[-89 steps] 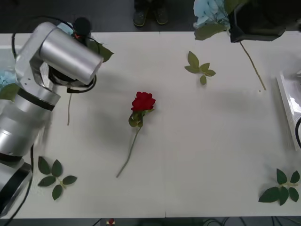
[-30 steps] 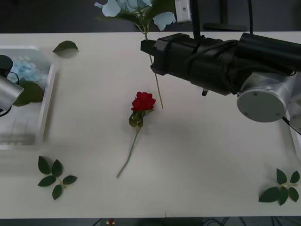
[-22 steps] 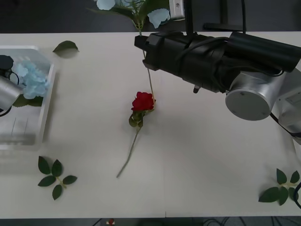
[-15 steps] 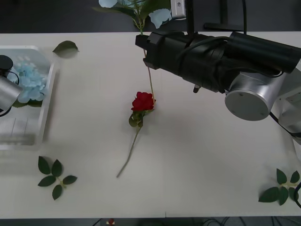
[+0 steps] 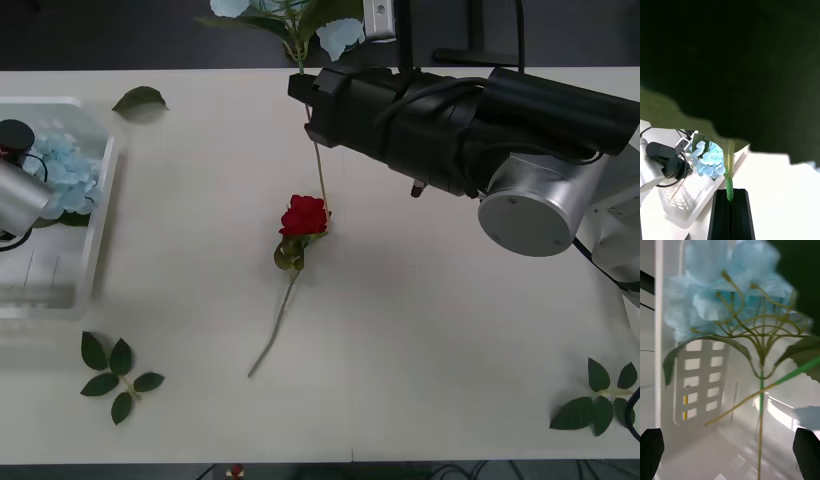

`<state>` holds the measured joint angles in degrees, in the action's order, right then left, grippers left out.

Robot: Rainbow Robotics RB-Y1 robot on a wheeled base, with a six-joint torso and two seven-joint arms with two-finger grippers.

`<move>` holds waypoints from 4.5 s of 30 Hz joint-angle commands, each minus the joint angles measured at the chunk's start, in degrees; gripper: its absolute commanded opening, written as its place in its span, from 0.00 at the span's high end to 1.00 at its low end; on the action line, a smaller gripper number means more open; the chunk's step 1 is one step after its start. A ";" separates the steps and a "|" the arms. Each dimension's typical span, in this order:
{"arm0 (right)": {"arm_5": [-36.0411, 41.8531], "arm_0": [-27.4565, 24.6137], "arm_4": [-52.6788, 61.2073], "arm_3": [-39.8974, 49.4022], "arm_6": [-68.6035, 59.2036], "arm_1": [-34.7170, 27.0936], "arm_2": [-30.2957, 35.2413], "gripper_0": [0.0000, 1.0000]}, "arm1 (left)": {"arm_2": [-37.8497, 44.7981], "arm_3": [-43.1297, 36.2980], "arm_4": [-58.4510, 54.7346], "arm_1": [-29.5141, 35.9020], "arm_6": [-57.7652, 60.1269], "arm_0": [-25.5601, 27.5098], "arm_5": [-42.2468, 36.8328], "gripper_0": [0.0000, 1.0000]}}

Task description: Place the red flowers into the right box and the blue flowers into the left box. If a person shows an open palm, hand one flower to the person first, then continue sorting.

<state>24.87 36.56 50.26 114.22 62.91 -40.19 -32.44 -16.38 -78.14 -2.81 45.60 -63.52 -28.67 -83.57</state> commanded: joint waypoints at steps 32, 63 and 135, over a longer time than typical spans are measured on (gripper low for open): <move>-0.52 1.41 -0.17 1.01 -1.47 0.03 0.62 1.00 | 30.53 -11.07 -65.22 -8.68 -39.22 1.16 -9.95 0.00; -6.85 -5.62 -1.13 -0.93 -0.77 1.26 -1.48 1.00 | 30.80 -10.01 -63.11 -9.12 -42.83 1.33 -9.95 0.00; 9.14 27.78 -30.14 -23.43 -22.13 10.14 3.70 0.00 | 31.41 -10.01 -63.20 -9.12 -45.46 1.33 -10.12 0.00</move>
<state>34.60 62.61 20.63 89.86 43.12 -29.78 -29.30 14.28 -86.98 -66.02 35.93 -106.89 -27.37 -93.88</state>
